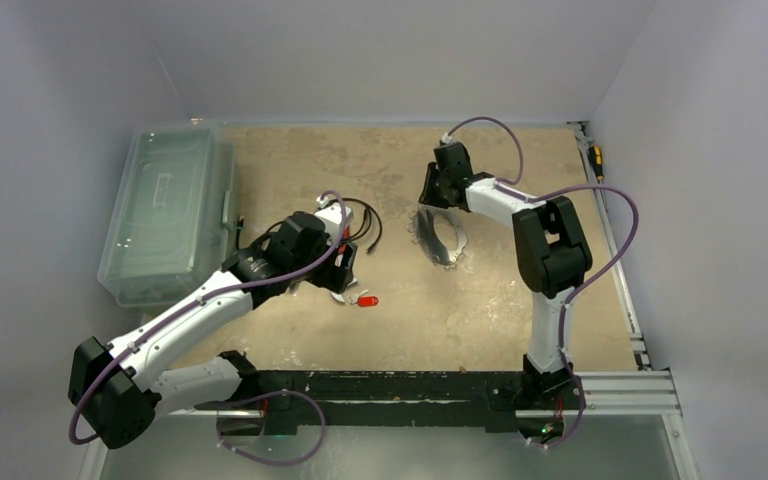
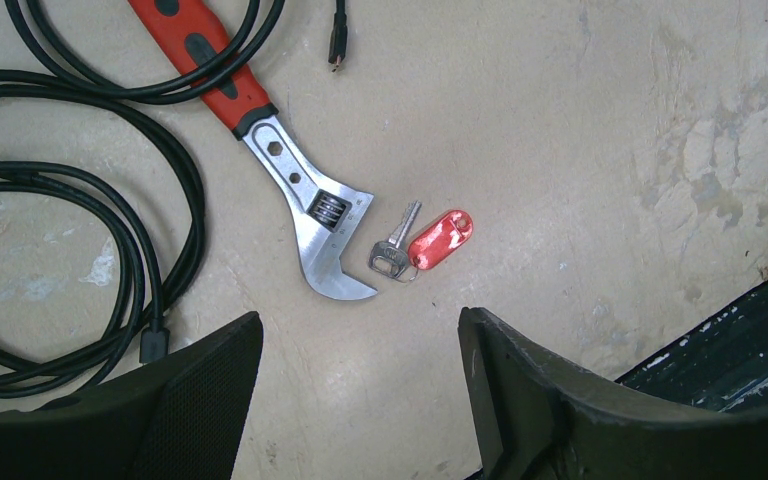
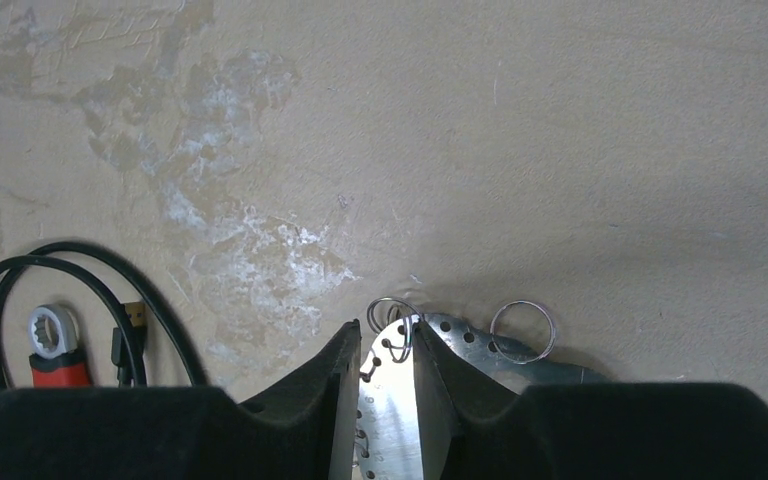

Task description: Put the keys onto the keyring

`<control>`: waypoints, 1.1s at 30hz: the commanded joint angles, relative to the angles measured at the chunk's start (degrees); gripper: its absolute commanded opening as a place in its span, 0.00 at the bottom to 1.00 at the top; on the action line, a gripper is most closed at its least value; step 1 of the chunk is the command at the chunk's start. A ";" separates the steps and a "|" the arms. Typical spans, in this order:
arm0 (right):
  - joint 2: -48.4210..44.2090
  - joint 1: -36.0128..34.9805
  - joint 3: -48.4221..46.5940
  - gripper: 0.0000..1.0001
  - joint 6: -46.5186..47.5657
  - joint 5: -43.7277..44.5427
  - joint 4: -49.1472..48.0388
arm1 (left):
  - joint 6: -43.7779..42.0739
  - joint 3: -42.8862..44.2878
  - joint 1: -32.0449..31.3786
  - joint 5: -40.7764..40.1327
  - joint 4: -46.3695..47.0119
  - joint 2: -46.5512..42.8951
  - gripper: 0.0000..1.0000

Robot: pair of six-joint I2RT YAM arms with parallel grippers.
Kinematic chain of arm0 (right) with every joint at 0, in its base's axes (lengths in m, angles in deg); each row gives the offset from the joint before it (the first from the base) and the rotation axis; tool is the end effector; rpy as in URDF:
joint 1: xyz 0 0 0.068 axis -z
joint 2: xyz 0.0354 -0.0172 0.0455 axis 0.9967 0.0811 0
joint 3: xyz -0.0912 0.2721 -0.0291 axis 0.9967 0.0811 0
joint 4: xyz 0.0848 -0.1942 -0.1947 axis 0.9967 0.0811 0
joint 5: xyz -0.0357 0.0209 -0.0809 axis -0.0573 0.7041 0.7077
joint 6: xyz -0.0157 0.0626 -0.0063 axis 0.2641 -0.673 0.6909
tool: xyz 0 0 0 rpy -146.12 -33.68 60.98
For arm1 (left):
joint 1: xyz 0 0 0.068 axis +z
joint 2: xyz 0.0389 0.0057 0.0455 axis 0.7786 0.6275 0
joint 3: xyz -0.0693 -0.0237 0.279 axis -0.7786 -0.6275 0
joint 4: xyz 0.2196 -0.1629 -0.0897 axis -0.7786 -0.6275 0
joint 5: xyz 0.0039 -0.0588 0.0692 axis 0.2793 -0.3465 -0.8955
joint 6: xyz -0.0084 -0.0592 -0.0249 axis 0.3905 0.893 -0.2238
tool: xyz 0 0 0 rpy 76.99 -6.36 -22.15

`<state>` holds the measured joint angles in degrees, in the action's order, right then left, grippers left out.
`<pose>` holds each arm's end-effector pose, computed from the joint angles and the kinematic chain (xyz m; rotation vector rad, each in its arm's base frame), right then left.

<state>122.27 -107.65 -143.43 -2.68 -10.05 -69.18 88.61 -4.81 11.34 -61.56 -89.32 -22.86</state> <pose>0.4539 0.1842 0.1677 0.1948 2.3807 0.4084 0.1979 -0.1628 0.2698 0.4926 2.3439 -0.4286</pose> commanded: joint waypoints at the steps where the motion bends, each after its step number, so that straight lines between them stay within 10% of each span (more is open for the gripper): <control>1: 0.57 0.33 -0.52 0.29 0.51 1.30 -1.03 | -1.09 -0.15 0.06 0.17 1.84 -1.02 0.71; 11: 2.32 0.34 -1.45 0.27 0.51 0.88 -0.93 | -1.09 -0.17 0.06 0.16 1.84 -1.20 0.72; 21: 2.06 0.38 -1.57 0.00 0.83 -0.11 -0.95 | -1.06 -0.18 -0.02 0.16 1.85 -1.10 0.72; 33: -9.01 0.07 2.70 0.00 5.35 -1.87 -0.22 | -1.01 -0.22 0.04 -0.46 1.84 -1.57 0.71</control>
<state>121.25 -107.46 -142.52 -0.21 -10.55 -68.72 88.61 -4.85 11.34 -61.60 -89.32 -22.97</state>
